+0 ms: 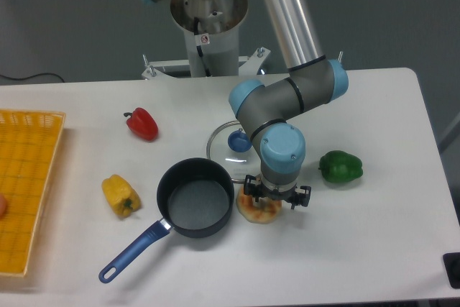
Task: Pick up the donuts
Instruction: 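Hold the donut in the closed gripper, then lift the gripped donut up off the table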
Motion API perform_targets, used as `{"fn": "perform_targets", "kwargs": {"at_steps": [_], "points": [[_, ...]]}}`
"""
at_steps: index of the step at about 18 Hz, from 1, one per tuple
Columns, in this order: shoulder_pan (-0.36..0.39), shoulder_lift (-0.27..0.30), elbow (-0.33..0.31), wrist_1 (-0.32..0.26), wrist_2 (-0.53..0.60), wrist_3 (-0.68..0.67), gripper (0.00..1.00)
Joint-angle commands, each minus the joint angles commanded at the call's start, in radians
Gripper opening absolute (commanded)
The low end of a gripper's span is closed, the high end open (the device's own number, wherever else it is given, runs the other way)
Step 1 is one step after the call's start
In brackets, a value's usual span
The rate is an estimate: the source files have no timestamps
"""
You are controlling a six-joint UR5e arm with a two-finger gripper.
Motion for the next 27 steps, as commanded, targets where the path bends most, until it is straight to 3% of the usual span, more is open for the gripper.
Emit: {"fn": "perform_targets", "kwargs": {"at_steps": [1,6,10,15,21,22,27], "points": [[0.000,0.000,0.002,0.000,0.000,0.000,0.80],[0.000,-0.002,0.000,-0.002,0.000,0.000,0.77],[-0.002,-0.002,0.000,-0.002,0.002,-0.002,0.66],[-0.006,-0.003,0.002,-0.005,0.002,-0.003,0.36],[-0.006,0.002,0.006,-0.008,0.002,-0.002,0.20],[-0.006,0.003,0.006,-0.008,0.002,-0.002,0.13],[-0.005,0.006,0.014,-0.008,-0.002,0.000,0.10]]}}
